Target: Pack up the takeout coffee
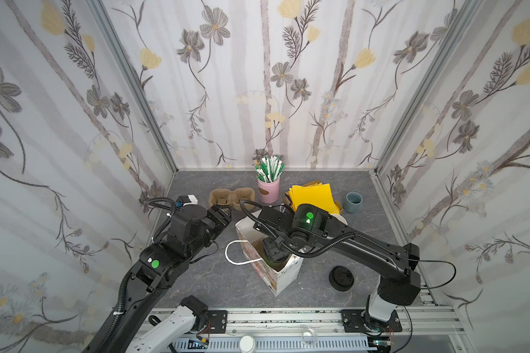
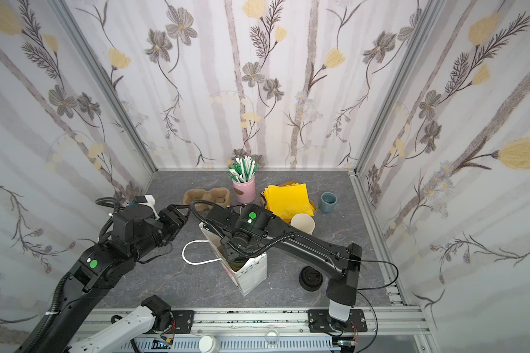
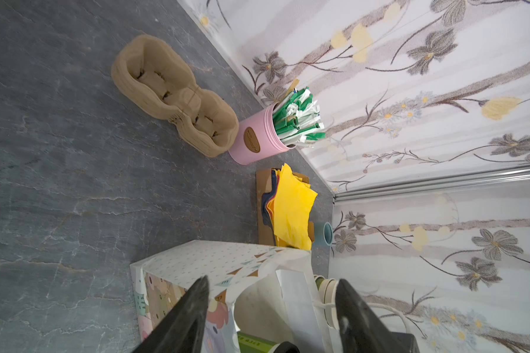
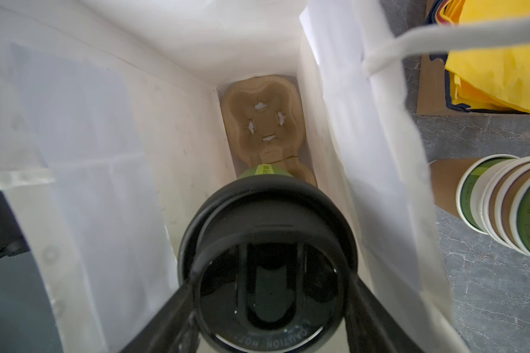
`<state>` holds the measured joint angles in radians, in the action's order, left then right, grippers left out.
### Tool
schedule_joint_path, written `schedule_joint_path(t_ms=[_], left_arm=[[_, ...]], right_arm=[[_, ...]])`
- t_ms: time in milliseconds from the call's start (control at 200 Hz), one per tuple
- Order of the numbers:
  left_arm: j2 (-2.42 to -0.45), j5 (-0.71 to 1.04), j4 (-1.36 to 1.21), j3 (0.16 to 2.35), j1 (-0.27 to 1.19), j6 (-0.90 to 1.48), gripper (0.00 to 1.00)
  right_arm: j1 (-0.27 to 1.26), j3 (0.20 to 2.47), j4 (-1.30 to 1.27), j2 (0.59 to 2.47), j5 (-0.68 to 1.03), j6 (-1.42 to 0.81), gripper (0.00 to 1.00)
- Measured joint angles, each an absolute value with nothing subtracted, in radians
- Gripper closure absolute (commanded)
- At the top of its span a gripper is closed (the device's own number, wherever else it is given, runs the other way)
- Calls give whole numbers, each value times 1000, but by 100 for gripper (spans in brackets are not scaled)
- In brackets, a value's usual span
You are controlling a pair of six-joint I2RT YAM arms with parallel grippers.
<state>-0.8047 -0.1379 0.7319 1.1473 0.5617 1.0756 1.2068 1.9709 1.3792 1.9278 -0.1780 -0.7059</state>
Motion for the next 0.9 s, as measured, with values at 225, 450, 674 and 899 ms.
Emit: schedule_joint_path(t_ms=[225,450,674,899], left_arm=[[-815,-212,726,1142,562,1046,34],[-814,-243,707,1133,562,1023,34],[-810,-265,701,1124,561,1017,34],[-813,-268,700,1121,561,1011,34]], right_arm=[[1205,1967,1379,1945,-160,-693,36],[1204,1967,1379,1958,-145,-688,36],[1205,1946,1378,1961,-139,-692,36],[1206,1934,1378,1970,-137,-698,36]])
